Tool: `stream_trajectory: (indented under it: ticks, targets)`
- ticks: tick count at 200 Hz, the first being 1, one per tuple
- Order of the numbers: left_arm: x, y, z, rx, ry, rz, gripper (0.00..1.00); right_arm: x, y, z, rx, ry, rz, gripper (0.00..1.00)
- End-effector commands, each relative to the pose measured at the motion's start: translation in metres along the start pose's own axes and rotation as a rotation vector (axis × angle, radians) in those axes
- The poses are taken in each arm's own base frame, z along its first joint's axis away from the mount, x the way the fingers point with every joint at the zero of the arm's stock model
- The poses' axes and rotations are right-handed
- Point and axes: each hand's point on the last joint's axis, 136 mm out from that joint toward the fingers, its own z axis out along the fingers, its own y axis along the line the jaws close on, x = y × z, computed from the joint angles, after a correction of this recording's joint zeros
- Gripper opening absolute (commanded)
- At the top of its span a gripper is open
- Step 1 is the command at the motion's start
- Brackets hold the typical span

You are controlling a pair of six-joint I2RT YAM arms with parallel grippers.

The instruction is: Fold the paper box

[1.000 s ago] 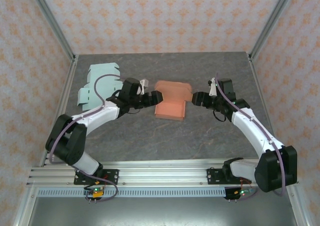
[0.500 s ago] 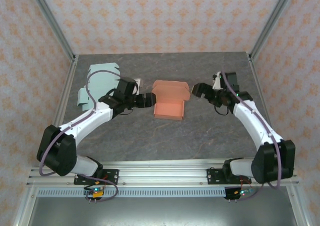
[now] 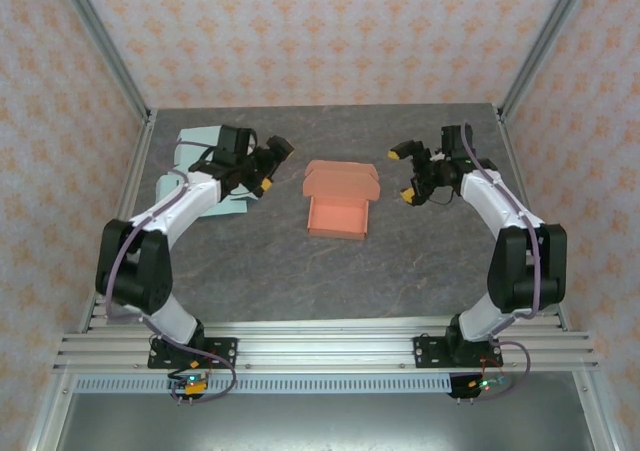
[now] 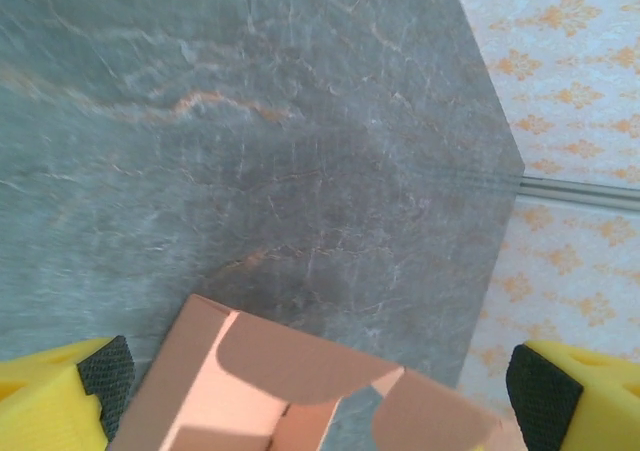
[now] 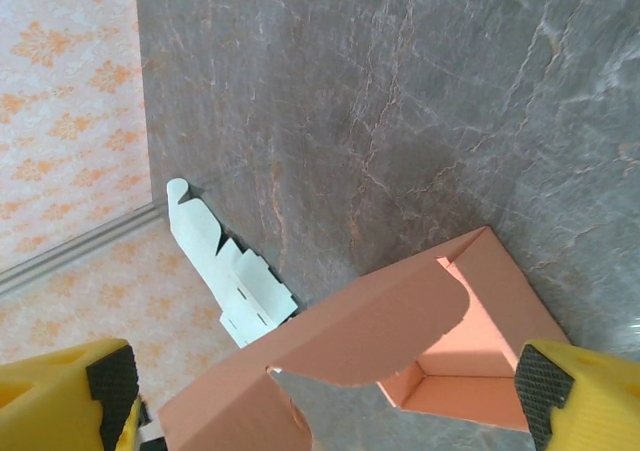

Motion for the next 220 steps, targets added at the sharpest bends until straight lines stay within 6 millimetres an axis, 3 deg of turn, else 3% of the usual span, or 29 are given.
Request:
stream_trajectory:
  ticks: [1,43,111,166,197,220]
  targets:
    - [0.011,-0.024,0.007,0.063,0.047,-0.121,0.98,0.008,0.024,0.011,-0.059,0.012,0.073,0.97]
    - [0.027,-0.033,0.022,0.108,0.052,-0.142,0.91,0.022,0.031,0.032,-0.069,0.037,0.05,0.92]
    - [0.053,-0.04,0.044,0.131,0.105,-0.144,0.85,0.033,0.019,0.03,-0.06,0.022,0.049,0.89]
    - [0.059,-0.043,0.041,0.147,0.085,-0.154,0.85,0.049,0.017,0.039,-0.082,0.049,0.065,0.87]
    - [0.054,-0.037,0.037,0.119,0.076,-0.107,0.89,0.046,0.003,0.026,0.007,-0.003,0.005,0.91]
    - [0.044,-0.021,0.013,0.018,0.053,0.053,0.97,0.038,-0.009,0.007,0.088,-0.05,-0.059,0.93]
